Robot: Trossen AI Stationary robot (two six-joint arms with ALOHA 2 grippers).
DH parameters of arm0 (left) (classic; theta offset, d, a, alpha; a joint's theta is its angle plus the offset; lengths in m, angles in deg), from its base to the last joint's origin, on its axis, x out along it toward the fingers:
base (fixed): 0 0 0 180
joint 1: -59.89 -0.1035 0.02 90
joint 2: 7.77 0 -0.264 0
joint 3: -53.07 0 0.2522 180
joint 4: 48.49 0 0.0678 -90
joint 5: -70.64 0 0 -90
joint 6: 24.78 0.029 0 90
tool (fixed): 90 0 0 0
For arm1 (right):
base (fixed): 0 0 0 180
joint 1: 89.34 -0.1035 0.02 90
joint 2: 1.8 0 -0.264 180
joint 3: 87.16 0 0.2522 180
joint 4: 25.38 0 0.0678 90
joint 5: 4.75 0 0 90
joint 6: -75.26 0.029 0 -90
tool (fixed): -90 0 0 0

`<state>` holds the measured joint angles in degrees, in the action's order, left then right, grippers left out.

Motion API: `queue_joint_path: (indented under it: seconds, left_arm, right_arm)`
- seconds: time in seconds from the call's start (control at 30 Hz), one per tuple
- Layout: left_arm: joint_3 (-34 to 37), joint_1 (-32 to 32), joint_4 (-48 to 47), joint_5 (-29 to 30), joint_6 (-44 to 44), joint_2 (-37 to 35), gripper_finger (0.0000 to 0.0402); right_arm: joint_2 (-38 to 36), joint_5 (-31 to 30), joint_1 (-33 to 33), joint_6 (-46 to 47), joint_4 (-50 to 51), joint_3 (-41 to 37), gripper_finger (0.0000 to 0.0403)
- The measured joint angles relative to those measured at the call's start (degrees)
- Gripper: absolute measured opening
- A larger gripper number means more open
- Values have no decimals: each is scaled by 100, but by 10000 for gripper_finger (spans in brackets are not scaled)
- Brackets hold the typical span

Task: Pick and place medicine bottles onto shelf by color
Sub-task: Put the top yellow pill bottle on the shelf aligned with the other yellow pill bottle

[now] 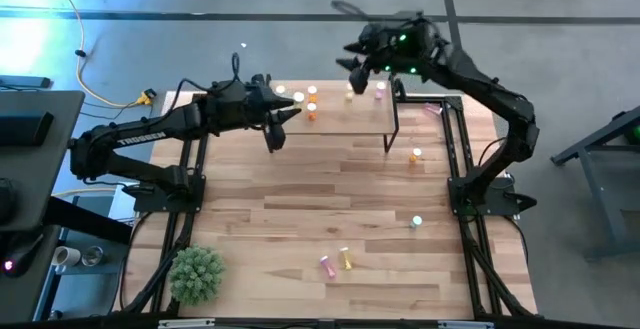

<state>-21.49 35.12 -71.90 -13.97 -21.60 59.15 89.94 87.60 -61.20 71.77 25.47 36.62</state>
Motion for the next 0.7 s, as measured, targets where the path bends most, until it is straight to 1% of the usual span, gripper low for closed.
queue_joint_path:
  seconds: [0.13, 0.23, 0.37, 0.53, 0.6, 0.7]
  left_arm:
    - [0, 2, 86, -22, 111, 380, 90]
    - [0, -1, 246, -109, 259, 620, 90]
    - [0, -48, 542, -503, 312, 852, 90]
    - [0, -70, 872, -961, 296, 987, 90]
    - [0, -64, 936, -1019, 301, 985, 90]
    - [0, -8, 949, -1034, 302, 985, 90]
  right_arm:
    - [-3, -2, 9, 0, 56, 480, 190]
    - [-3, 39, 9, -1, 375, 778, 190]
    - [-3, 453, -2, 70, 830, 941, 190]
    - [36, 1209, -71, 174, 1480, 951, 190]
    - [104, 1299, -165, 104, 1705, 952, 190]
    - [202, 1316, -371, -169, 1775, 952, 190]
